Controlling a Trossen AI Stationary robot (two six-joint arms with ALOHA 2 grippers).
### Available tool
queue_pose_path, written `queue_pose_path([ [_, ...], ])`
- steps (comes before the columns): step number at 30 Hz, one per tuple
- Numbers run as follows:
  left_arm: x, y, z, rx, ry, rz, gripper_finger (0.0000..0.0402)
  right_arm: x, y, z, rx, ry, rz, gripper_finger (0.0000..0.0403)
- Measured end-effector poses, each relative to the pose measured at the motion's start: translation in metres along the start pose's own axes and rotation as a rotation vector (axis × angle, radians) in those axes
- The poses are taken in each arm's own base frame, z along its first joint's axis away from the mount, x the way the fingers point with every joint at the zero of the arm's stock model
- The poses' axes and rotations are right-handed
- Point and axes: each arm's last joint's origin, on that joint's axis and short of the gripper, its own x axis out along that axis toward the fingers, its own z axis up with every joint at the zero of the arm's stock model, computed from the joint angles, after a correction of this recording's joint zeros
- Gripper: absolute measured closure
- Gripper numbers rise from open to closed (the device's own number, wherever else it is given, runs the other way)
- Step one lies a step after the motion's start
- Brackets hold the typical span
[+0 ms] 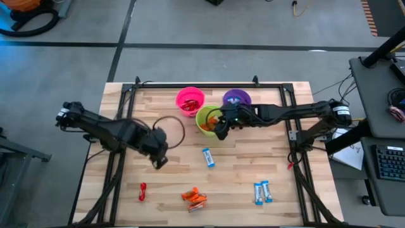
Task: Sort candy
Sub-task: Put the red candy into the pink bin
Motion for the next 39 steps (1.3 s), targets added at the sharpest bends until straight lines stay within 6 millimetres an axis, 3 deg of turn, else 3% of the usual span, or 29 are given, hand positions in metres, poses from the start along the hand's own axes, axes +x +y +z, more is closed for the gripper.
queue_pose_path([
  [6,0.045,-0.002,-0.033,-0.139,0.162,-0.119,0.0264,-0.022,-0.001,0.004,0.052,-0.003,0.062,0.0213],
  [11,0.075,0.001,-0.056,-0.267,0.284,-0.047,0.026,-0.035,0.0,0.007,0.063,-0.029,0.086,0.0213],
  [18,0.093,0.003,-0.072,-0.448,0.47,0.057,0.0231,-0.037,-0.001,0.008,0.064,-0.039,0.083,0.0213],
  [26,0.114,-0.011,-0.082,-0.482,0.532,0.091,0.0193,-0.033,0.0,0.007,0.063,-0.027,0.079,0.0211],
  [30,0.131,-0.024,-0.092,-0.454,0.539,0.1,0.0192,-0.033,0.0,0.007,0.063,-0.028,0.079,0.0211],
  [39,0.168,-0.029,-0.099,-0.384,0.534,0.23,0.0199,-0.033,0.0,0.007,0.059,-0.031,0.077,0.0211],
])
